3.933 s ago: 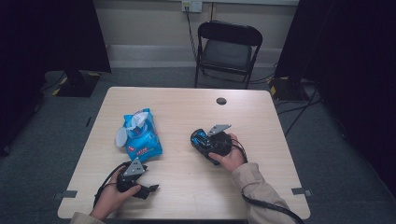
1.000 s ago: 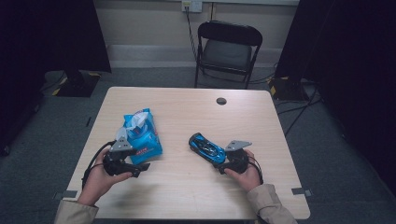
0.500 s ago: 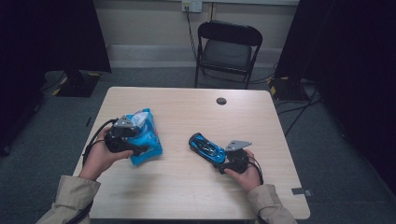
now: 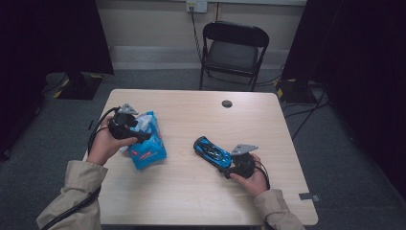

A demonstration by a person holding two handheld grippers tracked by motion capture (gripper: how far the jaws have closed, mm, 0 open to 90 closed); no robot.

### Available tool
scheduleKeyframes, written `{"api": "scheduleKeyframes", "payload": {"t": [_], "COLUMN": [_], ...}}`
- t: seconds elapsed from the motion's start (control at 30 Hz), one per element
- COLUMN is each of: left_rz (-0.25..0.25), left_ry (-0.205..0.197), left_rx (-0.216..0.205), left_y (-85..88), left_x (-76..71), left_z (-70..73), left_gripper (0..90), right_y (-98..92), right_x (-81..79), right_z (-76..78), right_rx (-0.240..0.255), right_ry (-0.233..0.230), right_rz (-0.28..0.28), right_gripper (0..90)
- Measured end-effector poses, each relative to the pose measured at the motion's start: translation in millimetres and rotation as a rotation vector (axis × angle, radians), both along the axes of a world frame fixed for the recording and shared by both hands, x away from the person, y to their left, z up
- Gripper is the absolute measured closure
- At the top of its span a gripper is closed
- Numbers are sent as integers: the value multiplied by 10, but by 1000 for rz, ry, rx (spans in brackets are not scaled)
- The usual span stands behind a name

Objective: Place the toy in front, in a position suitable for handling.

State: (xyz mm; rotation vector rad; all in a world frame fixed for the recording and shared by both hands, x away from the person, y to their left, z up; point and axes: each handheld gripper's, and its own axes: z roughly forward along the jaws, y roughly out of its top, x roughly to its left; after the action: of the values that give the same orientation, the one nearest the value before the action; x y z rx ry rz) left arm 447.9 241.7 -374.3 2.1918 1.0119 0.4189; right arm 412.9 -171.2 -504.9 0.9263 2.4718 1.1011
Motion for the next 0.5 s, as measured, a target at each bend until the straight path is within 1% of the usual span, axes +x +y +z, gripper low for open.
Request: {"api": "scheduleKeyframes", "payload": {"t": [0.13, 0.3, 0.33, 0.43, 0.5], "left_rz": [2, -2, 7, 16, 24], "left_ry": [-2, 0, -2, 7, 0], "left_rx": [-18, -21, -13, -20, -15], "left_y": [-11, -19, -14, -3, 9], "left_x": [58, 109, 125, 152, 172], "left_z": [8, -2, -8, -21, -27], "left_gripper": [217, 217, 217, 217, 218], "right_y": [0, 0, 0, -1, -1], "right_x": [0, 0, 0, 2, 4], "right_z": [0, 0, 0, 0, 0], "right_rx": [0, 0, 0, 1, 1], "right_ry": [0, 0, 0, 1, 1], "right_rz": [0, 0, 0, 1, 1], "right_gripper": [227, 227, 227, 226, 226]}}
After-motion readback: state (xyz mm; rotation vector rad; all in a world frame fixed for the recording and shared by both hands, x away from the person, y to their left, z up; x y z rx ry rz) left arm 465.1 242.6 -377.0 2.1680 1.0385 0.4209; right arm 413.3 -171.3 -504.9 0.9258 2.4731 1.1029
